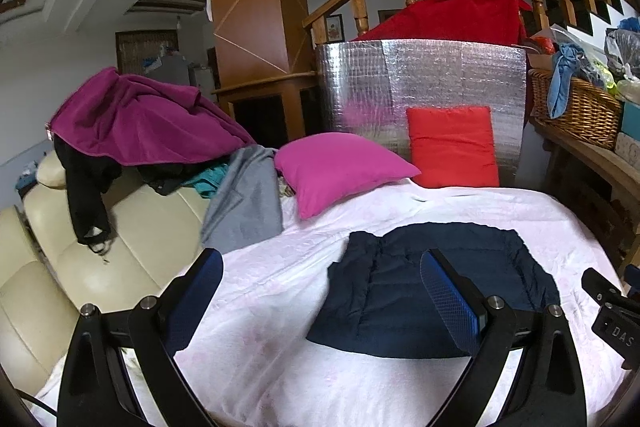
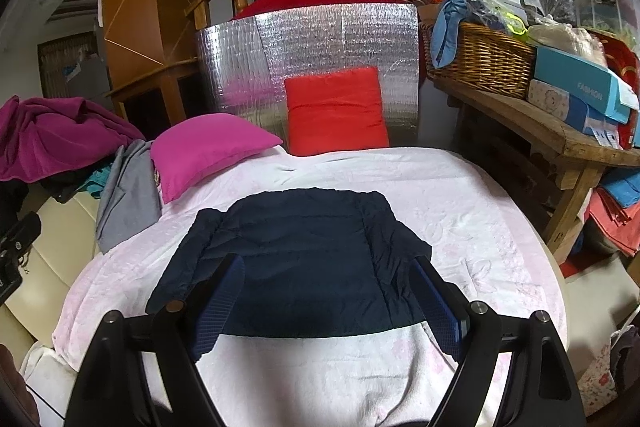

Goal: Fold large clothes

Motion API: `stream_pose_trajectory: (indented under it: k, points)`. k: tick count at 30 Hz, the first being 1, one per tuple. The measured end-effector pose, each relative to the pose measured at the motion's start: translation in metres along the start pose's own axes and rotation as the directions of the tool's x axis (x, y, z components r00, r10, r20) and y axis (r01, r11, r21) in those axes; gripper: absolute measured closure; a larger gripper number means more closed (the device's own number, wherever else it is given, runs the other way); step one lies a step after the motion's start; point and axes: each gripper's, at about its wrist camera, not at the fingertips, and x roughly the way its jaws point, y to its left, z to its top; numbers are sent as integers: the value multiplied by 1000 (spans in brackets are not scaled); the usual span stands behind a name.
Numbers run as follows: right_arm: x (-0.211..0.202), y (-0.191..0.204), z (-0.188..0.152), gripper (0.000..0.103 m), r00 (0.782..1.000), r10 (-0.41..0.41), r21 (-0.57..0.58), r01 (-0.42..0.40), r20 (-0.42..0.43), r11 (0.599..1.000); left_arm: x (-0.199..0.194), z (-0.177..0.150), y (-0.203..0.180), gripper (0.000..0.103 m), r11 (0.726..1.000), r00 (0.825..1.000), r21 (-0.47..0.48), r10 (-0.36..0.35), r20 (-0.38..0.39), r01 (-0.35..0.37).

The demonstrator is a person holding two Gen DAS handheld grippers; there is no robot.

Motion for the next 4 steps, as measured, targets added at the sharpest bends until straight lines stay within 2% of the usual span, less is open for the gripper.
stream_pose_trajectory:
  k: [2, 4]
  points:
    - [7, -4, 3, 17, 1000, -10, -3, 10, 1, 1000, 10, 3, 9, 4, 999, 1000, -30, -17, 7, 18]
    - [17, -16, 9, 17, 1000, -23, 5, 23, 4, 1000, 32, 7, 26, 4, 997, 1000, -70, 21, -3, -22]
